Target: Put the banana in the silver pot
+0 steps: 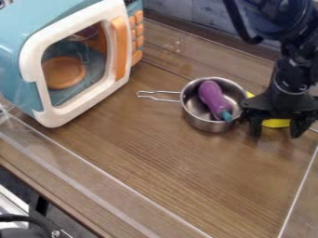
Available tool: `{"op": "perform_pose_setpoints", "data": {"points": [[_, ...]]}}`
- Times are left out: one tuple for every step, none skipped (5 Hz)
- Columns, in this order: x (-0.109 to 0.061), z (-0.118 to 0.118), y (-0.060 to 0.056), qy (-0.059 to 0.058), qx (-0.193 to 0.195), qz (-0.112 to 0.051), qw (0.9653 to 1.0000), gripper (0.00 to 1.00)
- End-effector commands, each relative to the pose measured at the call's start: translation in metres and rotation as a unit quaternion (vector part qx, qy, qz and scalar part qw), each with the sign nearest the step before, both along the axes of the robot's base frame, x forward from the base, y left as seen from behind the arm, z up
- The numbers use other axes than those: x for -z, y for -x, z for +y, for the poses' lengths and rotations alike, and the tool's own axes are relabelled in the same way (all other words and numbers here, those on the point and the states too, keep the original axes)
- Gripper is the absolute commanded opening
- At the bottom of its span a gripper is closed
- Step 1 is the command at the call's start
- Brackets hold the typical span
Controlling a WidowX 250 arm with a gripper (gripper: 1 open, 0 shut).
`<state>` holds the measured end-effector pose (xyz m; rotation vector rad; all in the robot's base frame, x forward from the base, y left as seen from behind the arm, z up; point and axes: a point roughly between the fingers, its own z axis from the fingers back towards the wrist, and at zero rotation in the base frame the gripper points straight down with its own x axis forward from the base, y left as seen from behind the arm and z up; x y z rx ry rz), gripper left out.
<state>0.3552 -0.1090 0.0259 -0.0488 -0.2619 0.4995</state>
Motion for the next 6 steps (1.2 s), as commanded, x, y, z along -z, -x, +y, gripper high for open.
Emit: {"op": "perform_pose_setpoints", "data": {"points": [[-0.014,0.001,-0.011,0.007,-0.001,-0.027,0.9996,0.0],[-0.017,0.002,-0.01,0.004,0.003,-0.025,0.9997,0.0],[-0.027,0.005,-0.008,0.002,0.005,-0.024,0.9997,0.0],[-0.039,0.008,-0.006,0.001,0.008,-0.024,0.9997,0.0],[-0.054,0.012,-0.004,0.002,0.01,-0.027,0.9996,0.0],[-0.084,0.018,-0.001,0.011,0.014,-0.033,0.9993,0.0]]}}
